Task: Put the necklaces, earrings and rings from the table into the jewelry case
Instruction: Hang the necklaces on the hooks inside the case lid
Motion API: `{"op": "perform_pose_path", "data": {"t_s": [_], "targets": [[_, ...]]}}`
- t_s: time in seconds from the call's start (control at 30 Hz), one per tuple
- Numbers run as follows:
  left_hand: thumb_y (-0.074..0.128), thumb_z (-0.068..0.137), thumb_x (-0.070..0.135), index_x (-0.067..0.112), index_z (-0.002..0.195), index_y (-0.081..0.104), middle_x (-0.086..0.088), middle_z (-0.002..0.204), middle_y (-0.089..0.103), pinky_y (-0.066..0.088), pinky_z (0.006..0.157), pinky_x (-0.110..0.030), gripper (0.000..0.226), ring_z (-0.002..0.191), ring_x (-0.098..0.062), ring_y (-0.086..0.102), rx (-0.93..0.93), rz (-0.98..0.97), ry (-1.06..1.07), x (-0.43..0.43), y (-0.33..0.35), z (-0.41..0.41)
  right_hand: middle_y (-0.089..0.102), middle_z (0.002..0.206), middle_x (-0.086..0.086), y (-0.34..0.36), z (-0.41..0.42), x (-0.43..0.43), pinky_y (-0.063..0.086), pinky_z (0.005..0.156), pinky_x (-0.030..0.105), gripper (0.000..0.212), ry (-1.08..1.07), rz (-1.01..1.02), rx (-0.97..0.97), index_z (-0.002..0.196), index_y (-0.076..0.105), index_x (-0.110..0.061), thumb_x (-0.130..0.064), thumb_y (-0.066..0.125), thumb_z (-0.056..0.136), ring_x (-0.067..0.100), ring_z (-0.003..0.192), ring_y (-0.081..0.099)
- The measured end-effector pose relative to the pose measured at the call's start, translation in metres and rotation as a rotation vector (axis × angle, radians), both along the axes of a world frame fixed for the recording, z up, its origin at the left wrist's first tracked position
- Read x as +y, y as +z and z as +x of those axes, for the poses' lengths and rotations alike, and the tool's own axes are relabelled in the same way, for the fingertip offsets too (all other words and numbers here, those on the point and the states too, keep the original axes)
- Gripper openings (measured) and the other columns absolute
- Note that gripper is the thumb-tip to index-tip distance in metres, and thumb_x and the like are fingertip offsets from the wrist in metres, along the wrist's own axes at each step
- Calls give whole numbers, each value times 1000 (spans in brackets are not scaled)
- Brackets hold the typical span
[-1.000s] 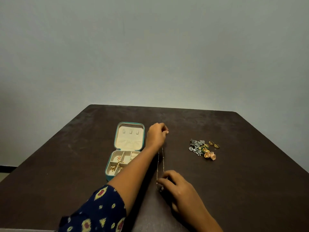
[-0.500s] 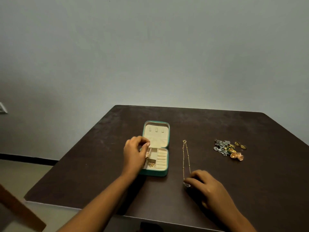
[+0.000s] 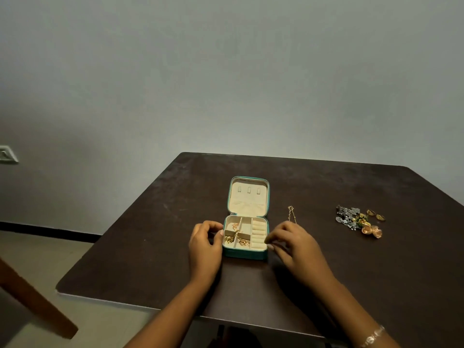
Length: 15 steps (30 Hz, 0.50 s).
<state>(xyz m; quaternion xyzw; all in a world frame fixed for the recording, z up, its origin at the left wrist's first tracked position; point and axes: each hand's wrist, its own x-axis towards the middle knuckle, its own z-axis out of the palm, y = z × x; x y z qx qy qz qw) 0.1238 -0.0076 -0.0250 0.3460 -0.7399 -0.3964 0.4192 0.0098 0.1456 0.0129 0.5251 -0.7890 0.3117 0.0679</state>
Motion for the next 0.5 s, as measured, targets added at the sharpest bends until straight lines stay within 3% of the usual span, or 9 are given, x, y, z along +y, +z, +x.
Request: {"op": "perform_pose_path", "data": {"t_s": [0.13, 0.23, 0.43, 0.5], "targets": [[64, 81, 5, 33, 76, 55, 3, 87, 59, 38, 60, -8, 30, 81, -13, 56, 14, -6, -41, -3, -3, -1, 52, 107, 0, 18, 11, -42, 44, 83, 32, 18, -50, 244, -8, 103, 67, -24, -27, 60, 86, 16, 104, 46], [62, 81, 4, 35, 74, 54, 4, 85, 62, 39, 61, -11, 33, 81, -14, 58, 12, 7, -47, -3, -4, -1, 52, 109, 5, 19, 14, -64, 46, 82, 36, 25, -117, 389, 47, 107, 67, -19, -27, 61, 85, 24, 105, 50], [60, 80, 4, 34, 74, 57, 4, 82, 64, 48, 67, -30, 31, 81, -19, 59, 25, 25, -54, -6, -8, -5, 51, 116, 10, 15, 26, -78, 45, 79, 37, 26, -209, 453, 155, 112, 57, -5, -16, 54, 88, 29, 109, 48], [60, 80, 2, 37, 71, 56, 6, 82, 62, 47, 67, -28, 35, 82, -18, 58, 16, 7, -55, -5, -7, -5, 50, 117, 11, 13, 27, -79, 44, 77, 37, 25, -219, 449, 186, 112, 56, -4, -14, 52, 89, 29, 109, 47]]}}
